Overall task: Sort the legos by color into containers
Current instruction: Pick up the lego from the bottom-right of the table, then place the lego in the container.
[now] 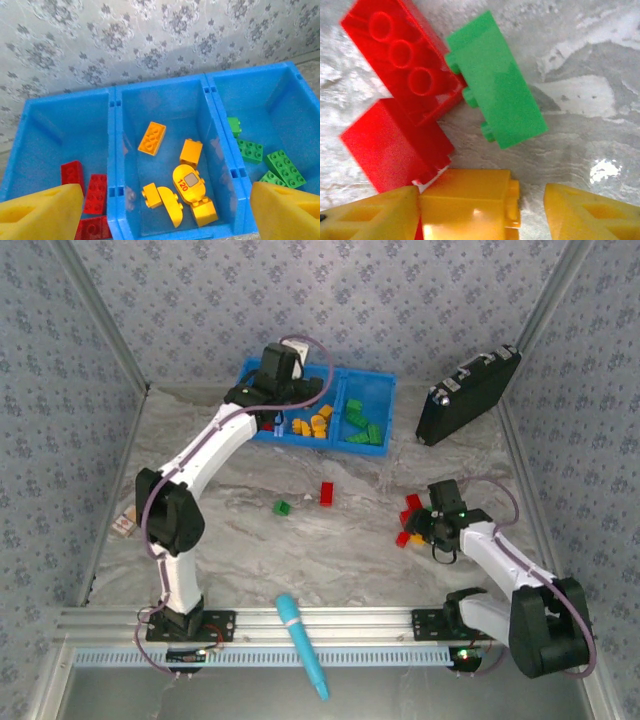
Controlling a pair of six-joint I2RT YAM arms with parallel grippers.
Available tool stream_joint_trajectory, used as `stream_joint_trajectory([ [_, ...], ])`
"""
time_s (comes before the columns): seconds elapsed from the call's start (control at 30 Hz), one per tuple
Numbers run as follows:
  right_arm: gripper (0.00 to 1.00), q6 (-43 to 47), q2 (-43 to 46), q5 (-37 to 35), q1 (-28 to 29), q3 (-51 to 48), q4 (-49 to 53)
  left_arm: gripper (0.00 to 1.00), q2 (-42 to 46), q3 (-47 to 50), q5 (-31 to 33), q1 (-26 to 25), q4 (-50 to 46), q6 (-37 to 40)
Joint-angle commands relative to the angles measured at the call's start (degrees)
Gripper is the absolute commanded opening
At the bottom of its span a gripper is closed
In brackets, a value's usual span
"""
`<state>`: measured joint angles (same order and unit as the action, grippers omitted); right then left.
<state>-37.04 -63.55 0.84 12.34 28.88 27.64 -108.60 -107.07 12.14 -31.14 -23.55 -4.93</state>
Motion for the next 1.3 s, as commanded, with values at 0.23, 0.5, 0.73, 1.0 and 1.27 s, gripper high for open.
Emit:
stream_joint_trajectory([
  [0.23,0.61,0.6,-1.2,-1.3,-0.2,-0.2,1.8,0.88,5.1,0.6,3.1,-0.2,1.9,2.6],
  [0.5,0.41,3.1,-1.3,-1.5,-0.3,0.9,1.9,0.88,9.3,-0.9,7.0,-0.2,-3.1,3.8],
  [0.73,0.32,4.0,-0.6,-0.5,0.4,4.3,5.6,0.90,20.5,8.2,9.4,4.0,-8.0,2.7],
  [1.0,0.29,2.6,4.4,-3.8,7.8,20.0,17.0,0.94,30.7,22.6,5.7,10.3,-9.7,2.7],
  [1.27,0.28,14.7,-15.0,-6.1,13.8,45.7,10.4,1.00,38.8,32.9,-11.4,22.2,-7.8,-2.9],
])
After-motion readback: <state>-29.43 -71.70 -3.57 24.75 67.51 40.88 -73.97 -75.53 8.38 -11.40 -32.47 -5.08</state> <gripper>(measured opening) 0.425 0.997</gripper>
